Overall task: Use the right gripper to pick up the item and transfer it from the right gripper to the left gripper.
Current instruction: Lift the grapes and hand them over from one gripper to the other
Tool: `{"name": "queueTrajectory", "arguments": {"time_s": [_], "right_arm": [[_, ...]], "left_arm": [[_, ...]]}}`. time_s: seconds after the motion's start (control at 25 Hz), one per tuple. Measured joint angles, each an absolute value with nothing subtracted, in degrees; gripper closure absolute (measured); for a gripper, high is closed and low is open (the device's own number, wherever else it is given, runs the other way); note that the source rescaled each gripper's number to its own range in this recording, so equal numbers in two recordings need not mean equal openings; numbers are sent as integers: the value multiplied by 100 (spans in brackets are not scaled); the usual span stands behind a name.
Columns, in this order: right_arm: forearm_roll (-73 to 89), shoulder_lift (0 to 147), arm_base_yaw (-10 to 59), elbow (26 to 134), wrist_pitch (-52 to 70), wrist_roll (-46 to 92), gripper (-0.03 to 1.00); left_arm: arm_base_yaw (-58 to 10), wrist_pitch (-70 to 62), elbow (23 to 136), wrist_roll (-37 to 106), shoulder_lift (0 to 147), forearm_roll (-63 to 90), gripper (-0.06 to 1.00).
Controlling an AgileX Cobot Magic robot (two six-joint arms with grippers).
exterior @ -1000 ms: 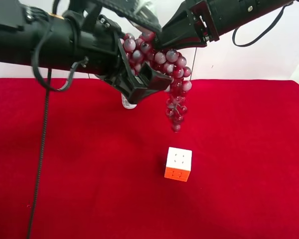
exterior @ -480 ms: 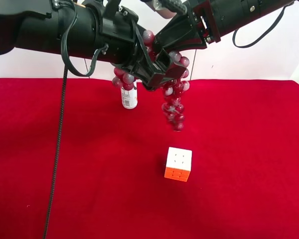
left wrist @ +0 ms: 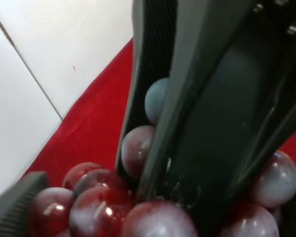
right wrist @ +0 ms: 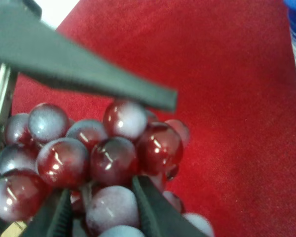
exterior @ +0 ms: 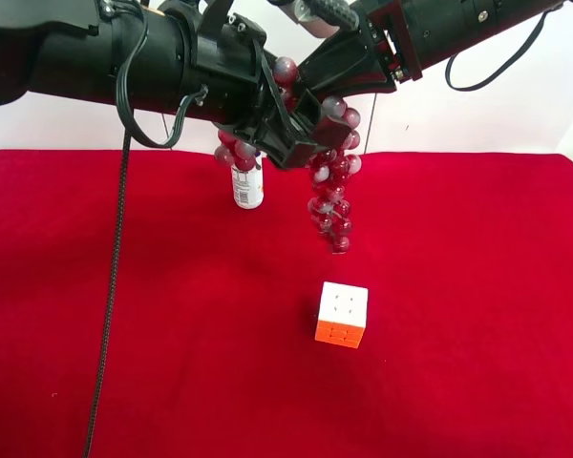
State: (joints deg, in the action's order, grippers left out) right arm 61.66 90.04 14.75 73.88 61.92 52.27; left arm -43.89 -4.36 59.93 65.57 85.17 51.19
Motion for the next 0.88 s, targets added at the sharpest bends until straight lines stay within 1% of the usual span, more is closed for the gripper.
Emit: {"name": "queueTrajectory", "arguments": {"time_s": [0.12, 0.16, 0.2, 0.88], "right_arm": [[6166, 9004, 1475, 7388, 6106, 5227, 91], [6166, 9004, 1475, 7398, 6106, 5227, 93], [6166, 8998, 1475, 7405, 6099, 5227, 93], [6124, 8731, 1475, 7405, 6054, 5227, 97]], "left_arm": [[-4389, -546, 5993, 6557, 8517, 5119, 76], [-4396, -577, 5993, 6557, 8517, 5119, 85], [-4396, -589, 5993, 6557, 8517, 5119, 88], [-4407, -621, 6056, 6557, 8517, 5125, 88]]}}
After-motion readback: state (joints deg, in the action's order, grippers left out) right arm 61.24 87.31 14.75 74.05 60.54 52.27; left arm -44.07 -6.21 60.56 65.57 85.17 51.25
